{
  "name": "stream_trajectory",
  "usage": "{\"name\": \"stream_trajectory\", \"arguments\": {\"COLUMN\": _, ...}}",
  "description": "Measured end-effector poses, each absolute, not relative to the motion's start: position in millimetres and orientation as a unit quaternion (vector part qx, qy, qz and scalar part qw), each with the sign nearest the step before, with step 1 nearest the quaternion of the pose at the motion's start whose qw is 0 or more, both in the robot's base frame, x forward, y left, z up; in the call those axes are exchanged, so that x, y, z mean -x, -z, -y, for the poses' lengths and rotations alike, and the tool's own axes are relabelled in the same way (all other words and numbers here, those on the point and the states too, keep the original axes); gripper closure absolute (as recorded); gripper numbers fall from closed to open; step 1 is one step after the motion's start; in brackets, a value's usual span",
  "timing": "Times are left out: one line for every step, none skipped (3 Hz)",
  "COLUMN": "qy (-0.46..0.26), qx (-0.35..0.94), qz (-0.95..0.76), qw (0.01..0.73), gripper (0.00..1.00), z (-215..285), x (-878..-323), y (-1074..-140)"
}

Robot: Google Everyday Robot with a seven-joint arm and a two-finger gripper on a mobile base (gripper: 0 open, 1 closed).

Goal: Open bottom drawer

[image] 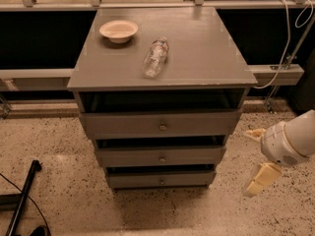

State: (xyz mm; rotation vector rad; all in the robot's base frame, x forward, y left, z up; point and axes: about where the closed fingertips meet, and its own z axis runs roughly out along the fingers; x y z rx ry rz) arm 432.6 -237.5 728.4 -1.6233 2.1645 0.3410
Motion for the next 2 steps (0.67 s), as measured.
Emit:
{"name": "stream_trajectory", "arguments": {"qy": -0.127, "qx": 0.602, "qz": -0.746, "qw": 0.254, "gripper": 0.00, "z": 220, "x": -450, "y": -681}}
{"name": "stream_trajectory", "arguments": {"qy": -0.142, "qx": 0.636, "qz": -0.703, "qw": 0.286, "gripper": 0.00, "z": 185, "x": -457, "y": -593}}
